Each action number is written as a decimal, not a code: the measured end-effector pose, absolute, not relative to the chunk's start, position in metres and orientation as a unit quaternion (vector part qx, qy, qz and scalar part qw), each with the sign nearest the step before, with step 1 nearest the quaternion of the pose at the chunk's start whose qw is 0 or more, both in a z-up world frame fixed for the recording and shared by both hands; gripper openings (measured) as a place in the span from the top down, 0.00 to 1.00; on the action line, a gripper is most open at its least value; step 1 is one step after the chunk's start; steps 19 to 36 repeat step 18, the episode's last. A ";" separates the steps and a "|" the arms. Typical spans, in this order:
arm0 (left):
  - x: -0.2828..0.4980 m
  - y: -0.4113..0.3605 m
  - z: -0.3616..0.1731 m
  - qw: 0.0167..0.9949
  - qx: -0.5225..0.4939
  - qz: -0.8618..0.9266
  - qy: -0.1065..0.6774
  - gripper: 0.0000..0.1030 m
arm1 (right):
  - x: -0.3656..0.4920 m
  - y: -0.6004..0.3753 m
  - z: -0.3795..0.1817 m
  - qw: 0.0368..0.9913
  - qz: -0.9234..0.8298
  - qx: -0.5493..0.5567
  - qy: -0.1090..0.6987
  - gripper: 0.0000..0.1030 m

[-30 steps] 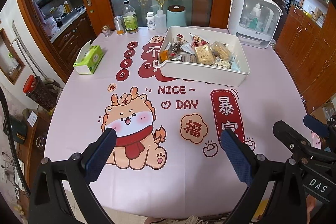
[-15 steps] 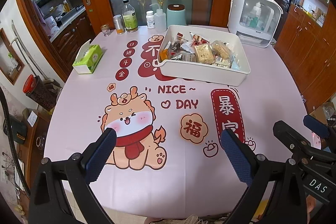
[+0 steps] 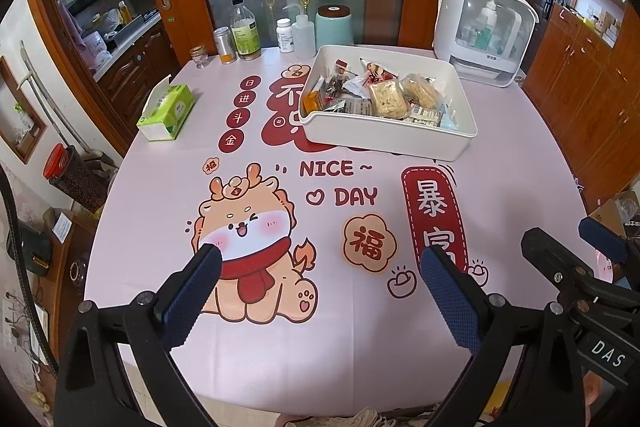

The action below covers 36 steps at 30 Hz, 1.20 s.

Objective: Organize snacks

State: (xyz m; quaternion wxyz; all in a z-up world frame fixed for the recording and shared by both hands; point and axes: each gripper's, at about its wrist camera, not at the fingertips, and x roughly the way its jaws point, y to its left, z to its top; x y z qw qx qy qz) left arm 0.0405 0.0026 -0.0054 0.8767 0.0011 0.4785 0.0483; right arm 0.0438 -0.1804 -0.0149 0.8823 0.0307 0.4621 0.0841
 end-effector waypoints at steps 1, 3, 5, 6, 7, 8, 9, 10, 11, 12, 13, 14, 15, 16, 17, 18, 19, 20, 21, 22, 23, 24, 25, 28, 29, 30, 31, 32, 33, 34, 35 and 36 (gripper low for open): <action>0.041 0.003 -0.005 0.877 0.000 0.048 0.479 0.04 | 0.044 -0.180 -0.015 0.882 0.084 0.031 0.462 0.11; 0.041 0.003 -0.005 0.876 0.000 0.048 0.479 0.04 | 0.044 -0.181 -0.015 0.882 0.084 0.031 0.462 0.11; 0.041 0.003 -0.005 0.876 0.000 0.048 0.479 0.04 | 0.044 -0.181 -0.016 0.882 0.084 0.031 0.462 0.11; 0.041 0.002 -0.005 0.876 0.000 0.048 0.479 0.04 | 0.044 -0.181 -0.015 0.882 0.084 0.032 0.462 0.11; 0.041 0.002 -0.005 0.876 0.000 0.048 0.479 0.04 | 0.044 -0.181 -0.015 0.882 0.084 0.032 0.462 0.11; 0.041 0.002 -0.005 0.876 0.001 0.048 0.479 0.04 | 0.045 -0.181 -0.016 0.882 0.084 0.033 0.462 0.11; 0.041 0.002 -0.005 0.876 0.000 0.048 0.479 0.04 | 0.044 -0.182 -0.015 0.882 0.084 0.032 0.462 0.11; 0.041 0.002 -0.005 0.877 0.000 0.048 0.479 0.04 | 0.045 -0.182 -0.015 0.882 0.084 0.032 0.462 0.11; 0.041 0.002 -0.005 0.877 0.001 0.048 0.479 0.04 | 0.045 -0.182 -0.016 0.882 0.084 0.032 0.462 0.11; 0.041 0.001 -0.005 0.877 0.001 0.048 0.479 0.04 | 0.045 -0.182 -0.016 0.882 0.085 0.031 0.462 0.11; 0.041 0.001 -0.005 0.876 0.000 0.048 0.479 0.04 | 0.045 -0.182 -0.016 0.882 0.085 0.032 0.462 0.11; 0.041 0.001 -0.005 0.876 0.000 0.048 0.479 0.04 | 0.045 -0.182 -0.016 0.882 0.085 0.032 0.462 0.11; 0.041 0.001 -0.005 0.876 0.001 0.049 0.480 0.04 | 0.045 -0.182 -0.017 0.882 0.085 0.032 0.463 0.11; 0.041 0.001 -0.006 0.876 0.001 0.048 0.480 0.04 | 0.045 -0.183 -0.016 0.882 0.085 0.031 0.463 0.11; 0.040 0.001 -0.008 0.875 0.001 0.048 0.481 0.04 | 0.045 -0.183 -0.016 0.882 0.084 0.032 0.463 0.11; 0.039 0.001 -0.009 0.875 0.001 0.048 0.482 0.04 | 0.045 -0.183 -0.017 0.881 0.084 0.032 0.464 0.11; 0.039 0.001 -0.009 0.875 0.001 0.048 0.482 0.04 | 0.045 -0.183 -0.017 0.881 0.084 0.032 0.464 0.11; 0.039 0.001 -0.009 0.875 0.001 0.048 0.482 0.04 | 0.045 -0.183 -0.017 0.881 0.084 0.032 0.464 0.11; 0.039 0.001 -0.009 0.875 0.001 0.048 0.482 0.04 | 0.045 -0.183 -0.017 0.881 0.084 0.032 0.464 0.11; 0.039 0.001 -0.009 0.875 0.001 0.048 0.482 0.04 | 0.045 -0.183 -0.017 0.881 0.084 0.032 0.464 0.11; 0.039 0.001 -0.009 0.875 0.001 0.048 0.482 0.04 | 0.045 -0.183 -0.017 0.881 0.084 0.032 0.464 0.11; 0.039 0.001 -0.009 0.875 0.001 0.048 0.482 0.04 | 0.045 -0.183 -0.017 0.881 0.084 0.032 0.464 0.11; 0.039 0.001 -0.009 0.875 0.001 0.048 0.482 0.04 | 0.045 -0.183 -0.017 0.881 0.084 0.032 0.464 0.11; 0.039 0.001 -0.009 0.875 0.001 0.048 0.482 0.04 | 0.045 -0.183 -0.017 0.881 0.084 0.032 0.464 0.11; 0.039 0.001 -0.009 0.875 0.001 0.048 0.482 0.04 | 0.045 -0.183 -0.017 0.881 0.084 0.032 0.464 0.11; 0.039 0.001 -0.009 0.875 0.001 0.048 0.482 0.04 | 0.045 -0.183 -0.017 0.881 0.084 0.032 0.464 0.11; 0.039 0.001 -0.009 0.875 0.001 0.048 0.482 0.04 | 0.045 -0.183 -0.017 0.881 0.084 0.032 0.464 0.11; 0.039 0.001 -0.009 0.875 0.001 0.048 0.482 0.04 | 0.045 -0.183 -0.017 0.881 0.084 0.032 0.464 0.11; 0.039 0.001 -0.009 0.875 0.001 0.048 0.482 0.04 | 0.045 -0.183 -0.017 0.881 0.084 0.032 0.464 0.11; 0.039 0.001 -0.009 0.875 0.001 0.048 0.482 0.04 | 0.045 -0.183 -0.017 0.881 0.084 0.032 0.464 0.11; 0.039 0.001 -0.009 0.875 0.001 0.048 0.482 0.04 | 0.045 -0.183 -0.017 0.881 0.084 0.032 0.464 0.11; 0.039 0.001 -0.009 0.875 0.001 0.048 0.482 0.04 | 0.045 -0.183 -0.017 0.881 0.084 0.032 0.464 0.11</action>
